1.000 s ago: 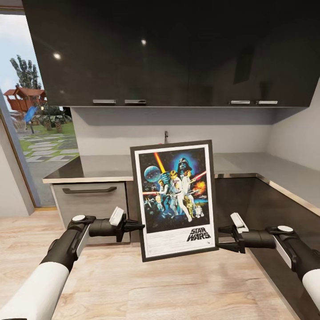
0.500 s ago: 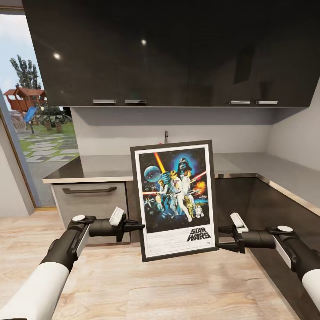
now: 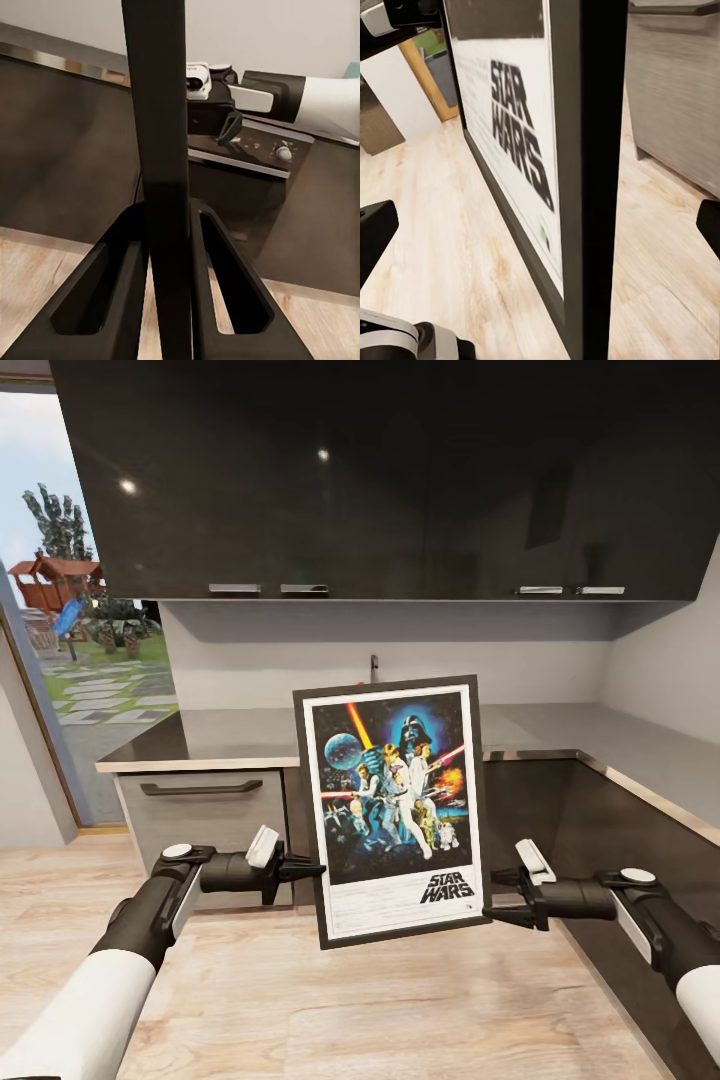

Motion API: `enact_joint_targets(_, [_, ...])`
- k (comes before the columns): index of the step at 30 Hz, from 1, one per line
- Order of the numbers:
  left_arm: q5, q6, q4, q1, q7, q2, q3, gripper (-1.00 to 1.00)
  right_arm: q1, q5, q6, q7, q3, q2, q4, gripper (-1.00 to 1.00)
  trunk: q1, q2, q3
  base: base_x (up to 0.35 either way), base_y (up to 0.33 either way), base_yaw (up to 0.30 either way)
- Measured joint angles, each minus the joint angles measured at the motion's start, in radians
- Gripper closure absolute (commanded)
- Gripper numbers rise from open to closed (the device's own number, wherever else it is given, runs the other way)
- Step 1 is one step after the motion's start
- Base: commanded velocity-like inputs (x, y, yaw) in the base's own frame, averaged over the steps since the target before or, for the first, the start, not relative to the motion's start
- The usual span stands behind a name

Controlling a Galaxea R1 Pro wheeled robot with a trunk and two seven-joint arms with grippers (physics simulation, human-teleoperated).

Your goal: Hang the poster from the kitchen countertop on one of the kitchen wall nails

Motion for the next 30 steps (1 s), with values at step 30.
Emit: enact_joint_targets(30, [0.000,0.000,0.000,0.000,0.000,0.000,0.001,1.00,0.000,0.000,0.000,0.000,-0.001,0.001,0.003,-1.00,0.000,0.000,0.000,0.000,0.000,0.000])
